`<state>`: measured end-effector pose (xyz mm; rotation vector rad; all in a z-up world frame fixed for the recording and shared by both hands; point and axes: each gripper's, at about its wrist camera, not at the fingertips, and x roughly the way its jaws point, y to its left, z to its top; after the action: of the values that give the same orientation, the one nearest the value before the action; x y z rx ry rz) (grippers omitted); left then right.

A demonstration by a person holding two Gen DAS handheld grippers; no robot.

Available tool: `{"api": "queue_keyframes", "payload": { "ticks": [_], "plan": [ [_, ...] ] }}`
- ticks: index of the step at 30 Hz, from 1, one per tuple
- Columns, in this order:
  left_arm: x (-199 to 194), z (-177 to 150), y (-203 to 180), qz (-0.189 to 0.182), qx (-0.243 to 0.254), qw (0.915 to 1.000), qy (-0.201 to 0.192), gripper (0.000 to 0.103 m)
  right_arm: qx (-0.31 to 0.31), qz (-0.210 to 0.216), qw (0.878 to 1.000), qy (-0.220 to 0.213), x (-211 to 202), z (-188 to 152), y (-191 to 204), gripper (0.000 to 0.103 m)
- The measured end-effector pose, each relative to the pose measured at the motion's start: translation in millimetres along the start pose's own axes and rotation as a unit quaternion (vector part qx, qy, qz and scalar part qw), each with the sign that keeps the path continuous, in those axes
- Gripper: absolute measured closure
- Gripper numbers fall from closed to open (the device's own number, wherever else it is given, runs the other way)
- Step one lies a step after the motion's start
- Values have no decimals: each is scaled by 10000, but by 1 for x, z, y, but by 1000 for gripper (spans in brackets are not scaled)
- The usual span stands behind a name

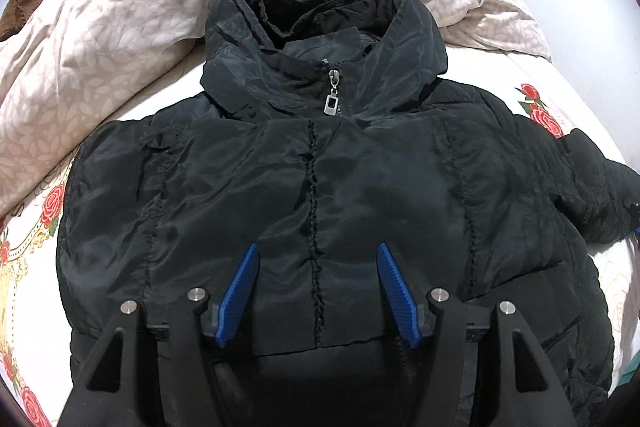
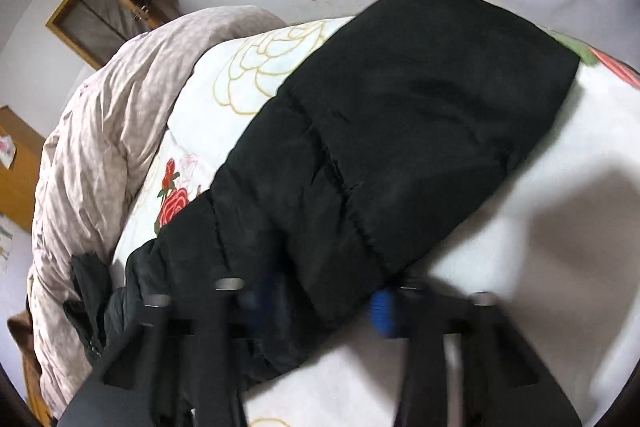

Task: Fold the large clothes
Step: 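Fold the sleeve across the jacket body with the right tool, release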

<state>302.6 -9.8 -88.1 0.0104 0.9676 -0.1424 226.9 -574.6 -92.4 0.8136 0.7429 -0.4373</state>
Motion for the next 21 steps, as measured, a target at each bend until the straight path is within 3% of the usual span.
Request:
{"api": "queue_keyframes", "payload": {
  "ticks": [3, 11, 16, 21],
  "plan": [
    [-7, 2, 2, -41, -46, 10000, 4, 39, -212, -65, 9998, -3, -10, 5, 13, 88],
    [-47, -1, 17, -50, -254, 9995, -167, 39, -1279, 299, 9902, -483, -92, -3, 99, 90],
    [-80, -7, 36, -20, -477, 9983, -327, 39, -2070, 927, 9719, -625, -141, -30, 175, 90],
    [-103, -15, 54, 58, -622, 9972, -417, 39, -2853, 1551, 9454, -275, -155, -82, 247, 90]
  ]
}}
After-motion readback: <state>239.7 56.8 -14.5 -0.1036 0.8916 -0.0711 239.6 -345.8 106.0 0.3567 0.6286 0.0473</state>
